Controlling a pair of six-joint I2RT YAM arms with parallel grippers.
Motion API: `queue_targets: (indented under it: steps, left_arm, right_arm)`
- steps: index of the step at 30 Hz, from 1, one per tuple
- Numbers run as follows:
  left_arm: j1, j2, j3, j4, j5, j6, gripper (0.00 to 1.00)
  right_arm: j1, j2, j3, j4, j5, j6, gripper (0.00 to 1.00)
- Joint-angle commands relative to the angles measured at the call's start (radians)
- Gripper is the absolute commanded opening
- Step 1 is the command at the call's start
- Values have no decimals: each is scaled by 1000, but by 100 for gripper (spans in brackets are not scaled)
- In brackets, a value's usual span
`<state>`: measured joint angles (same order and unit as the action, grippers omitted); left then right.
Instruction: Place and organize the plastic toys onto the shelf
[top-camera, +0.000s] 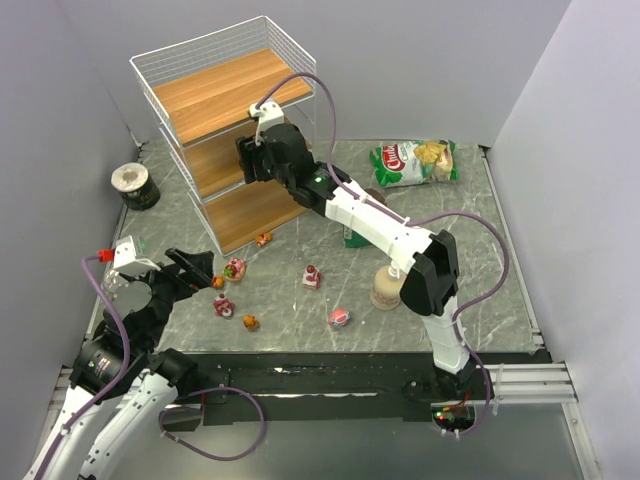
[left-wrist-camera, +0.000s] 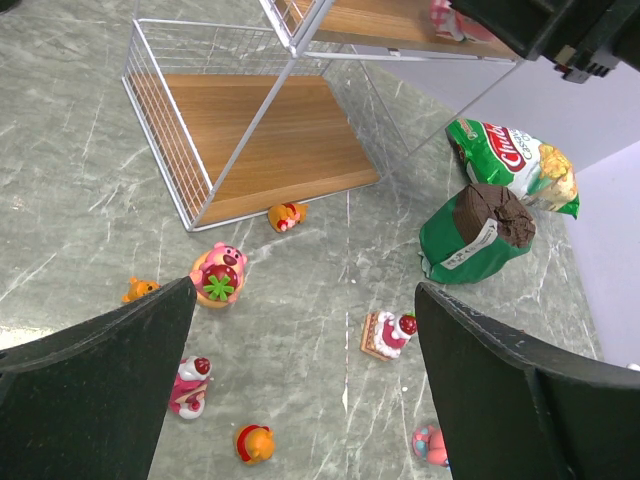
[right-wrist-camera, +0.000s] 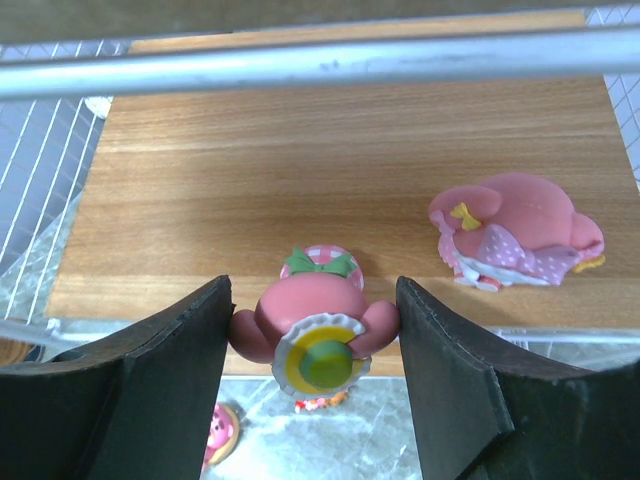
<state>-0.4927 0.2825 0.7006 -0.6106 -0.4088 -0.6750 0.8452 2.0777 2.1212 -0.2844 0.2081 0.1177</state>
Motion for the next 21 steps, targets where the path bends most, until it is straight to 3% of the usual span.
queue_targets:
  steps: [1, 21]
  left_arm:
    - [-3, -13, 5, 17, -10, -8, 97]
    - [-3, -14, 5, 15, -12, -9, 97]
  right_arm:
    - [-5, -100, 2, 2, -12, 8, 0]
    - [-5, -64, 68, -105, -30, 40, 0]
